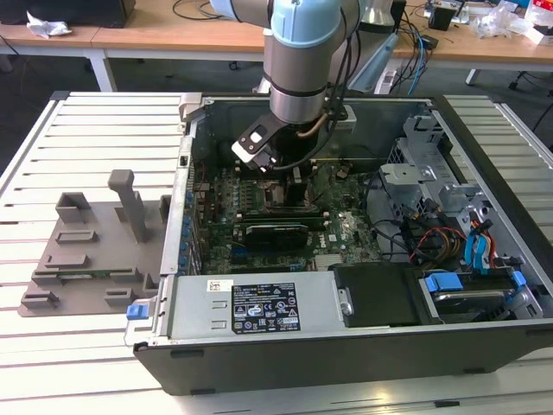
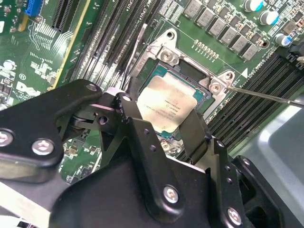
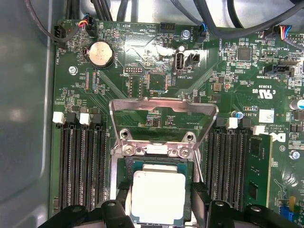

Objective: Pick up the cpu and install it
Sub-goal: 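Place the cpu into insertion slot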

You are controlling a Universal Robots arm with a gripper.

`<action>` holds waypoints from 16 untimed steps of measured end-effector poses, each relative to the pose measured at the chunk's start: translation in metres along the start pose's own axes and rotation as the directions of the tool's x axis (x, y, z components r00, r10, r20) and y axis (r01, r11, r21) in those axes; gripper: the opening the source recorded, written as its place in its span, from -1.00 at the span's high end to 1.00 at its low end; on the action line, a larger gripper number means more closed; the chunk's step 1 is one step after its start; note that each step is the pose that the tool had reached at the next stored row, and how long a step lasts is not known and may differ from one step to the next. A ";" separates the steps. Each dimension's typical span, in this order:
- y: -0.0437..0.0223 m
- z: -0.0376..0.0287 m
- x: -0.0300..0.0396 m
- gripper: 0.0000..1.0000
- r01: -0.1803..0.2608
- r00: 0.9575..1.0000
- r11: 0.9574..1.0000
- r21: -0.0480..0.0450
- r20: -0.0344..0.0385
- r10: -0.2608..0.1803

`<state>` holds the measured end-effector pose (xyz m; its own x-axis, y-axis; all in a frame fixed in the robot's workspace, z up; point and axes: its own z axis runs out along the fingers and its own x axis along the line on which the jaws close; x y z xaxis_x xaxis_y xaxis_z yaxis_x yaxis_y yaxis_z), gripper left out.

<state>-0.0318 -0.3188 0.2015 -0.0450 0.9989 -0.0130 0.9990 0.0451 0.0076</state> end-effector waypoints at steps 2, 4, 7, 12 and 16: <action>0.0000 -0.0001 0.0001 -0.23 0.004 1.000 1.000 0.000 0.000 -0.004; 0.0001 -0.0002 0.0002 -0.23 0.009 1.000 1.000 0.000 0.000 -0.009; 0.0016 -0.0001 0.0005 -0.23 0.017 1.000 1.000 0.000 0.000 -0.017; 0.0043 -0.0002 0.0028 -0.23 0.028 1.000 1.000 0.000 -0.005 -0.028; 0.0043 -0.0001 0.0028 -0.23 0.028 0.999 1.000 -0.001 -0.023 -0.028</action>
<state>-0.0276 -0.3158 0.2016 -0.0729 0.9973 0.0103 0.9973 0.0728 0.0083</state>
